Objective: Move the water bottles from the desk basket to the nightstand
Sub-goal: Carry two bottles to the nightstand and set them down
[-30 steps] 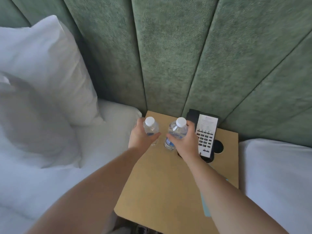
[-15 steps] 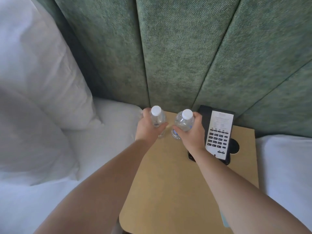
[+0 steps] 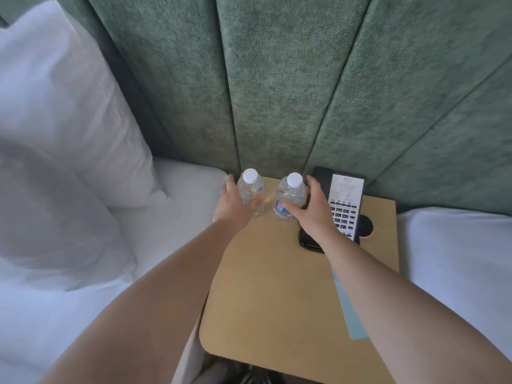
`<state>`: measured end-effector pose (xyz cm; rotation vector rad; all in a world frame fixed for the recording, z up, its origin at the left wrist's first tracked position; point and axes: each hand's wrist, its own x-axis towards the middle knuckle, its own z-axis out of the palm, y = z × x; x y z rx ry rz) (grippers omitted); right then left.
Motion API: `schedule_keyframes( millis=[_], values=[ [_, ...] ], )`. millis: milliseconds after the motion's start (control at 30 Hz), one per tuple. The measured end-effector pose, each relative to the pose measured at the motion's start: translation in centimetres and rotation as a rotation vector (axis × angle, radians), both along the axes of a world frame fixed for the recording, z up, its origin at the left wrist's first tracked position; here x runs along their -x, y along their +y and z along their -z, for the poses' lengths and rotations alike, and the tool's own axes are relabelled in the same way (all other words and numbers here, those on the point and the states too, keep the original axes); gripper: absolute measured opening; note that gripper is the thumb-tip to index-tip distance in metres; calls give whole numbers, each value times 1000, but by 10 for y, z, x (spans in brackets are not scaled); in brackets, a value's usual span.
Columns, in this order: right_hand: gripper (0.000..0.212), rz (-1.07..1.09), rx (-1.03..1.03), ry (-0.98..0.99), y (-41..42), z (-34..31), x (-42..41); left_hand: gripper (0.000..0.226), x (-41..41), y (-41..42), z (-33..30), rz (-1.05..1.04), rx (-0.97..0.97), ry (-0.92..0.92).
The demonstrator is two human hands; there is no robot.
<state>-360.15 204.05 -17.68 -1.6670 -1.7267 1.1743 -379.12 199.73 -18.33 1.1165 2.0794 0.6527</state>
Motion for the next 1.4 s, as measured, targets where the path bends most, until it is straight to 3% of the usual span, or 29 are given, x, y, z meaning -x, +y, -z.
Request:
schedule_keyframes(
  millis=[333, 433, 600, 767, 967, 1400],
  values=[
    [62, -81, -204, -280, -91, -82, -65, 73, -22, -100, -81, 242, -54, 473],
    [52, -67, -322, -351, -131, -98, -83, 71, -36, -126, -101, 284, -89, 500],
    [51, 43, -276, -441, -191, -111, -102, 71, -68, -161, -116, 427, -143, 489],
    [50, 240, -184, -472, -251, -116, -122, 71, -109, -188, -108, 650, -91, 441],
    [54, 640, -53, -434, -336, -111, -154, 70, -163, -215, -104, 972, -111, 443],
    [53, 1349, 230, -382, -567, -97, -197, 69, -314, -332, -123, 1664, -307, 368]
  ],
)
